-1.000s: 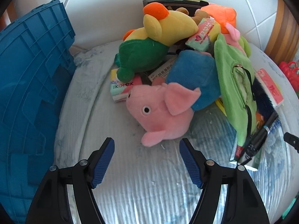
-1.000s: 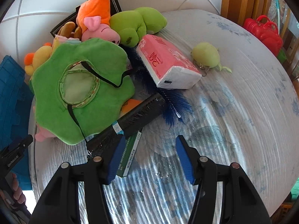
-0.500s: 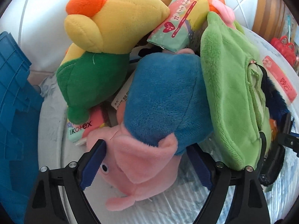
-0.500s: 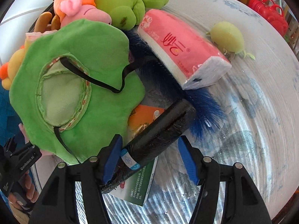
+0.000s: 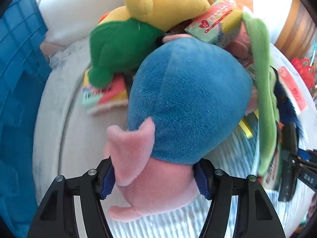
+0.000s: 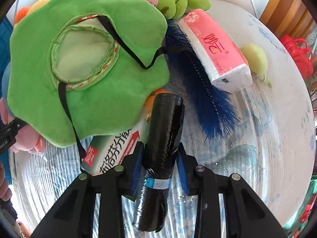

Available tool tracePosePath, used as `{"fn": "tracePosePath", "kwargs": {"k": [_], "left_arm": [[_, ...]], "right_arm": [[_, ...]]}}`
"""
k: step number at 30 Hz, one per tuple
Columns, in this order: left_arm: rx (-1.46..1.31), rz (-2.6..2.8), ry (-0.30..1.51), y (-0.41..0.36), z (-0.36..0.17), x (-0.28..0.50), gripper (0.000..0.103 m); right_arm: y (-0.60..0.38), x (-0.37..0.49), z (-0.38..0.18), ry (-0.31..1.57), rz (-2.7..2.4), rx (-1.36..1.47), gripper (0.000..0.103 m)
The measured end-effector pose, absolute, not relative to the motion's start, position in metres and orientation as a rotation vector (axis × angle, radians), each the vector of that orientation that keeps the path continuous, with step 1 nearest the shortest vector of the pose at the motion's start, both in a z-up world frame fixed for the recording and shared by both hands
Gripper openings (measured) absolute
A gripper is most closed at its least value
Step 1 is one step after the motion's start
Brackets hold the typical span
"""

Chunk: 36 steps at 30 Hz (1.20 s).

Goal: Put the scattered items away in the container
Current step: 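Grasp the pink-blue plush pig with the left tool while the right grasps the black bag roll, then lift the plush pig and black bag roll and carry both over the crate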

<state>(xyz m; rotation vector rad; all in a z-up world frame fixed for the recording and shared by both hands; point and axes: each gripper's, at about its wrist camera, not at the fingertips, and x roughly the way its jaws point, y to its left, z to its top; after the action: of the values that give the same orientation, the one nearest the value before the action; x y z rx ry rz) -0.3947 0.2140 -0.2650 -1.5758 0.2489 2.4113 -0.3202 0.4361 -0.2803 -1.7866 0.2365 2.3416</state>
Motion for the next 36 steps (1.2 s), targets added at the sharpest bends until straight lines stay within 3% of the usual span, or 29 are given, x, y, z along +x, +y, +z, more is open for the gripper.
{"fn": "tracePosePath", "kwargs": {"k": [6,9,13,19,20,21,22,23,30,36], "left_arm": [[-1.599,2.378,0.251,0.211,-0.265,-0.356,0.065],[-1.593,2.381,0.311,0.218,-0.268,-0.356,0.070],[-1.577,2.379,0.391,0.228,-0.273,-0.363,0.074],[-1.560,2.330,0.483,0.249,-0.288,-0.384,0.076],[-1.561,2.319,0.496,0.253,-0.291,-0.386,0.076],[-1.559,2.319,0.497,0.254,-0.293,-0.385,0.073],[-1.556,2.321,0.498,0.255,-0.295,-0.385,0.068],[-1.553,2.322,0.498,0.257,-0.297,-0.384,0.065],[-1.520,2.372,0.412,0.241,-0.275,-0.364,0.061],[-1.397,2.480,0.346,0.223,-0.225,-0.340,0.061]], "right_arm": [[0.442,-0.306,-0.277,0.308,2.351,-1.792,0.030],[0.449,-0.304,-0.273,0.373,2.363,-1.771,0.031],[0.452,-0.303,-0.266,0.399,2.363,-1.748,0.055],[0.466,-0.291,-0.286,0.534,2.275,-1.746,0.056],[0.467,-0.291,-0.289,0.539,2.266,-1.747,0.056],[0.466,-0.291,-0.290,0.525,2.260,-1.752,0.050],[0.465,-0.292,-0.292,0.510,2.255,-1.756,0.035],[0.463,-0.293,-0.293,0.488,2.250,-1.758,0.030],[0.444,-0.285,-0.289,0.441,2.281,-1.738,0.029],[0.429,-0.269,-0.247,0.405,2.403,-1.634,0.029]]}}
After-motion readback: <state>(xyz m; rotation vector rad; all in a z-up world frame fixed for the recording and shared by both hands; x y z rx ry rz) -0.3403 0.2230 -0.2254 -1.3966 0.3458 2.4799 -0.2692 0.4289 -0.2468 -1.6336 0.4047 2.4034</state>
